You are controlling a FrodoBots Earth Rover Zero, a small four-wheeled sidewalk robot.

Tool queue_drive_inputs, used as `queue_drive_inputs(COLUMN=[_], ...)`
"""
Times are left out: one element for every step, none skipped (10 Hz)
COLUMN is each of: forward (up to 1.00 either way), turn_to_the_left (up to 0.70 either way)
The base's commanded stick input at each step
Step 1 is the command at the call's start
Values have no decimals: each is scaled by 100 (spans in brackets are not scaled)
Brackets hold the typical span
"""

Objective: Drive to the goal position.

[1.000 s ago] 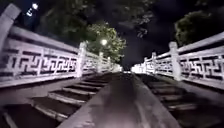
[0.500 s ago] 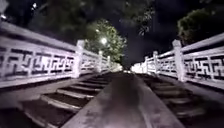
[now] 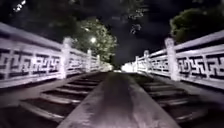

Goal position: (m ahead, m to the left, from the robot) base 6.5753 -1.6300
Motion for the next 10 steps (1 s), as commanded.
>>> queue_drive_inputs(forward=[45,45,45,45,45,45,45,45,45,45], turn_to_the_left=[0,0,0,0,0,0,0,0,0,0])
